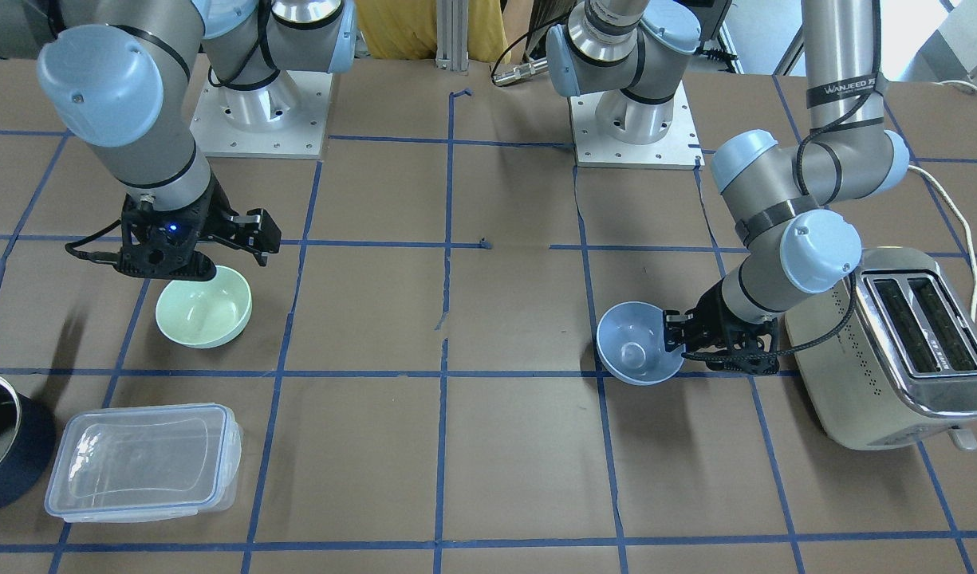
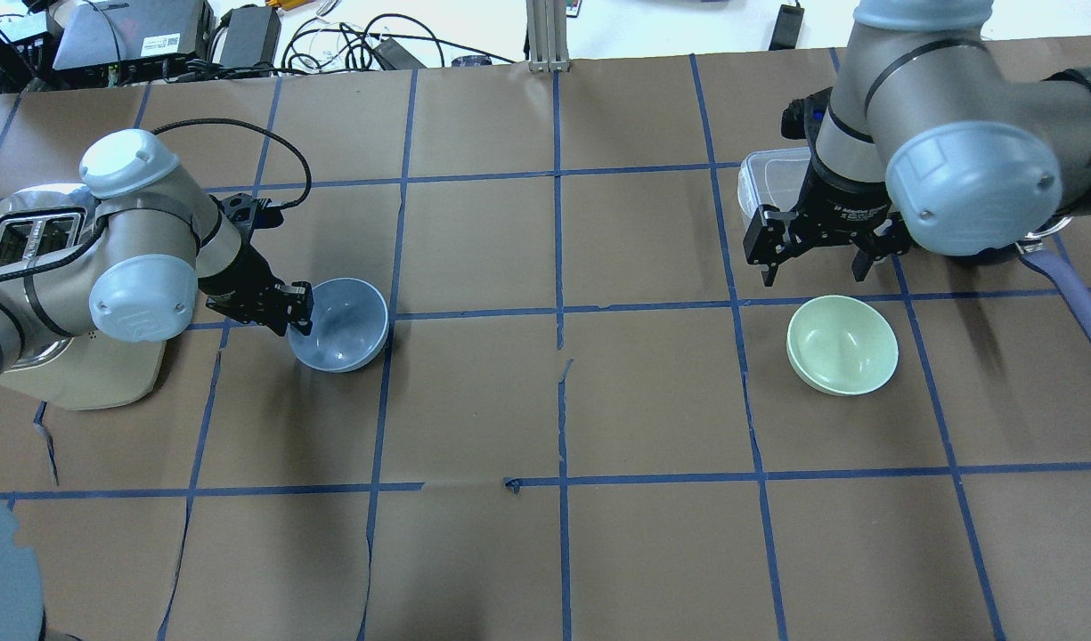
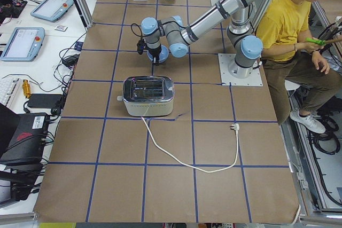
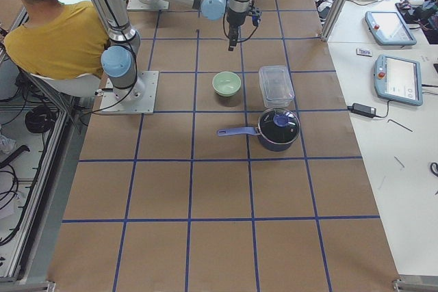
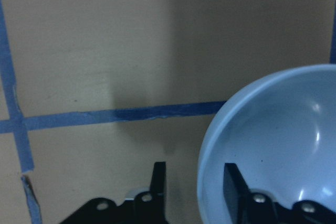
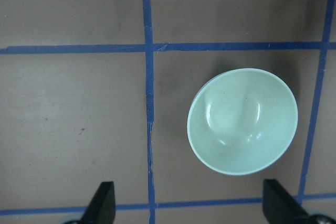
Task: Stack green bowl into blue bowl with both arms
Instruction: 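Lower the left gripper onto the light blue bowl rim and grasp it, then carry the blue bowl to center with left gripper while right grasps green bowl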
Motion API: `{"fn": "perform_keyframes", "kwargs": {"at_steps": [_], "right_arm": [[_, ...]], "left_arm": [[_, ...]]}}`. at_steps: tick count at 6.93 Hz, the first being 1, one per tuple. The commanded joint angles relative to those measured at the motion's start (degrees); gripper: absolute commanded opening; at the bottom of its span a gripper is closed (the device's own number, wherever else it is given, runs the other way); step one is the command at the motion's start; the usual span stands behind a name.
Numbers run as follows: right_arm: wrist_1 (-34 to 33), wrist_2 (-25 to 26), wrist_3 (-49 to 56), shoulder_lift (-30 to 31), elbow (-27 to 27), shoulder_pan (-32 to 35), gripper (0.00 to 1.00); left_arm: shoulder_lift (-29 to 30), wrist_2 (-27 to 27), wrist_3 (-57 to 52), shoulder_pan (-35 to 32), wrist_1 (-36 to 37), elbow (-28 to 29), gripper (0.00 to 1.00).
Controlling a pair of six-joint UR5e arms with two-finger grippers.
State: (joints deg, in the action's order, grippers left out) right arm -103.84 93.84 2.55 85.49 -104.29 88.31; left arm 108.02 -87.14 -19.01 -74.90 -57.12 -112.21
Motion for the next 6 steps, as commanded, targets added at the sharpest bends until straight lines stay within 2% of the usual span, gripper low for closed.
{"fn": "perform_keyframes", "kwargs": {"at_steps": [1, 2, 3, 4, 5, 6], "right_arm": [[-17.54, 0.11, 3.86, -0.67, -10.70, -0.33, 1.00], [-24.06, 0.20, 5.60, -0.67, -14.06, -1.12, 1.00], [-25.08, -0.06, 11.28, -0.67, -15.57, -3.48, 1.00], [-24.92, -0.85, 16.03, -1.28, -17.24, -6.11, 1.00], [-24.83, -0.94, 16.17, -2.16, -17.95, -7.09, 1.00], [-25.96, -0.85, 15.91, -2.34, -18.14, -7.02, 1.00]], "left_arm": [[0.79, 1.44, -0.15, -0.07, 0.44, 0.41, 0.03], [0.27, 4.76, 1.33, -0.50, -0.35, 1.37, 0.00], [0.35, 6.70, 8.13, -3.12, -0.36, 2.42, 0.00], [-0.43, 6.72, 13.85, -8.54, -0.44, 4.09, 0.00], [0.43, 6.64, 22.53, -14.07, -0.10, 6.54, 0.00], [2.01, 6.55, 29.05, -19.26, -1.14, 11.79, 0.00]]}}
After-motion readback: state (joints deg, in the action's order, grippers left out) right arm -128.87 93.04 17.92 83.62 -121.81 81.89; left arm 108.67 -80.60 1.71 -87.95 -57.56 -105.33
